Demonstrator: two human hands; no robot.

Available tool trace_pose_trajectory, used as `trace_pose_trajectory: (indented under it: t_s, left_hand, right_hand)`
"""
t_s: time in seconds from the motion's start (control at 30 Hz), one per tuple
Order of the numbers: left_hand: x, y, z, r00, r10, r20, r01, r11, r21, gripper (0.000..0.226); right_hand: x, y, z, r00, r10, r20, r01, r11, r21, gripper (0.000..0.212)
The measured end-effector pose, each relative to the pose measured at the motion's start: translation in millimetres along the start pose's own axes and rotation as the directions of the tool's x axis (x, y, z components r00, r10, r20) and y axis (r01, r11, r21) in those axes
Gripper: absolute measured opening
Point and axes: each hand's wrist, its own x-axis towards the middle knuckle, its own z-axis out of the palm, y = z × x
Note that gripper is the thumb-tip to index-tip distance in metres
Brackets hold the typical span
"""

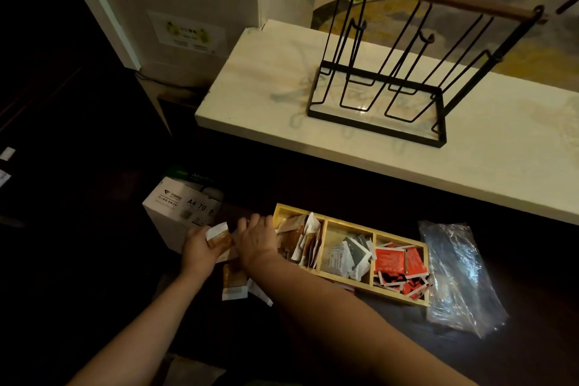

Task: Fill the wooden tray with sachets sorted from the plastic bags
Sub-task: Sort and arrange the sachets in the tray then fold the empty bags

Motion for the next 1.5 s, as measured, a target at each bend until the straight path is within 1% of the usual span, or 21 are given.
trace_pose_trajectory:
  t_s: [0.07, 0.2, 0.27, 0.33, 0.4, 0.47, 0.57, 0.63, 0.7, 0.77, 0.87, 0.93, 0.97, 1.03, 1.1, 1.17, 1.23, 1.3, 1.37, 1.43, 1.5]
  left_hand:
    - [0.7, -2.7, 1.8, 0.999, 0.03, -0.014, -0.029, 0.996, 0.087, 0.03]
    - [2.2, 2.6, 0.1, 0.997, 0.061, 0.038, -0.066, 0.988, 0.143, 0.035]
    - [3.0, 5.9, 1.2, 0.993, 0.09, 0.074, -0.102, 0.978, 0.18, 0.032]
    - [3.3, 7.7, 4.7, 0.989, 0.102, 0.102, -0.123, 0.968, 0.218, 0.029]
    - [2.4, 7.7, 7.2, 0.984, 0.128, 0.127, -0.155, 0.961, 0.228, 0.026]
    - [0.0, 7.4, 5.7, 0.979, 0.147, 0.143, -0.178, 0.956, 0.232, 0.026]
    - [0.3, -0.5, 3.2, 0.976, 0.188, 0.108, -0.211, 0.941, 0.266, 0.032]
    - [-1.2, -3.7, 1.9, 0.971, 0.201, 0.125, -0.227, 0.942, 0.247, 0.036]
    - [-2.9, -5.3, 2.4, 0.976, 0.185, 0.11, -0.203, 0.964, 0.175, 0.038]
    - [-5.0, -5.4, 4.0, 0.982, 0.179, 0.06, -0.185, 0.975, 0.121, 0.039]
    - [-9.1, -4.9, 7.7, 0.986, 0.164, -0.03, -0.159, 0.98, 0.115, 0.039]
    - [-11.6, -4.2, 9.2, 0.991, 0.122, -0.059, -0.117, 0.99, 0.085, 0.041]
    - [-12.2, -4.7, 9.7, 0.996, 0.071, -0.052, -0.068, 0.996, 0.057, 0.042]
    - [-14.3, -5.5, 9.6, 1.0, -0.024, 0.012, 0.024, 0.999, 0.027, 0.043]
    - [-17.1, -3.3, 7.7, 0.994, -0.082, 0.074, 0.082, 0.997, 0.006, 0.038]
    - [-21.3, 0.2, 5.8, 0.979, -0.162, 0.125, 0.172, 0.982, -0.073, 0.029]
    - [-25.7, 4.2, 3.4, 0.925, -0.284, 0.252, 0.346, 0.904, -0.252, 0.033]
    - [-31.1, 8.7, 0.4, 0.87, -0.307, 0.385, 0.457, 0.794, -0.401, 0.043]
    - [-39.7, 20.6, -2.5, 0.837, -0.24, 0.491, 0.507, 0.676, -0.535, 0.043]
    - [-50.9, 38.1, -7.6, 0.808, -0.154, 0.569, 0.556, 0.522, -0.647, 0.04]
    - [-56.9, 48.3, -12.4, 0.782, -0.087, 0.618, 0.601, 0.371, -0.708, 0.028]
  right_hand:
    - [-1.7, -1.5, -0.4, 1.0, 0.009, 0.0, -0.009, 0.999, 0.049, 0.041]
    - [-3.7, -0.7, -2.0, 1.0, 0.021, 0.011, -0.022, 0.994, 0.103, 0.038]
    - [-5.1, -0.2, -1.6, 1.0, 0.008, 0.012, -0.009, 0.994, 0.109, 0.04]
    - [-7.4, 0.6, -1.5, 1.0, -0.01, 0.002, 0.01, 0.995, 0.099, 0.046]
    - [-10.5, 0.6, -1.8, 1.0, -0.021, -0.005, 0.021, 0.996, 0.087, 0.051]
    - [-12.1, -0.8, 0.2, 0.999, -0.031, -0.016, 0.033, 0.995, 0.09, 0.052]
    - [-14.4, -1.3, 3.7, 0.998, -0.036, -0.047, 0.044, 0.985, 0.168, 0.053]
    - [-17.3, 0.3, 3.4, 0.997, -0.044, -0.068, 0.057, 0.976, 0.21, 0.055]
    - [-19.6, 1.8, 3.6, 0.995, -0.043, -0.093, 0.064, 0.968, 0.241, 0.055]
    - [-20.8, 4.0, 2.0, 0.993, -0.04, -0.114, 0.071, 0.958, 0.277, 0.051]
    - [-19.8, 9.2, -2.2, 0.99, -0.068, -0.125, 0.107, 0.933, 0.344, 0.037]
    - [-17.2, 13.8, -6.2, 0.985, -0.095, -0.141, 0.147, 0.892, 0.427, 0.029]
    - [-16.8, 17.0, -10.2, 0.983, -0.104, -0.15, 0.164, 0.863, 0.478, 0.028]
    - [-17.9, 24.8, -19.0, 0.98, -0.115, -0.16, 0.187, 0.804, 0.565, 0.03]
    - [-21.8, 36.0, -24.3, 0.974, -0.122, -0.191, 0.215, 0.76, 0.613, 0.034]
    - [-29.9, 48.8, -26.7, 0.968, -0.078, -0.239, 0.22, 0.724, 0.654, 0.034]
    - [-40.3, 59.7, -29.6, 0.96, -0.02, -0.28, 0.219, 0.677, 0.703, 0.035]
    - [-52.6, 64.7, -34.1, 0.936, 0.007, -0.351, 0.268, 0.631, 0.728, 0.034]
    - [-63.0, 62.3, -34.0, 0.888, -0.033, -0.459, 0.381, 0.611, 0.694, 0.029]
    - [-71.0, 54.1, -26.5, 0.845, -0.13, -0.518, 0.465, 0.657, 0.594, 0.027]
    - [-76.9, 47.2, -14.7, 0.82, -0.185, -0.542, 0.496, 0.702, 0.51, 0.027]
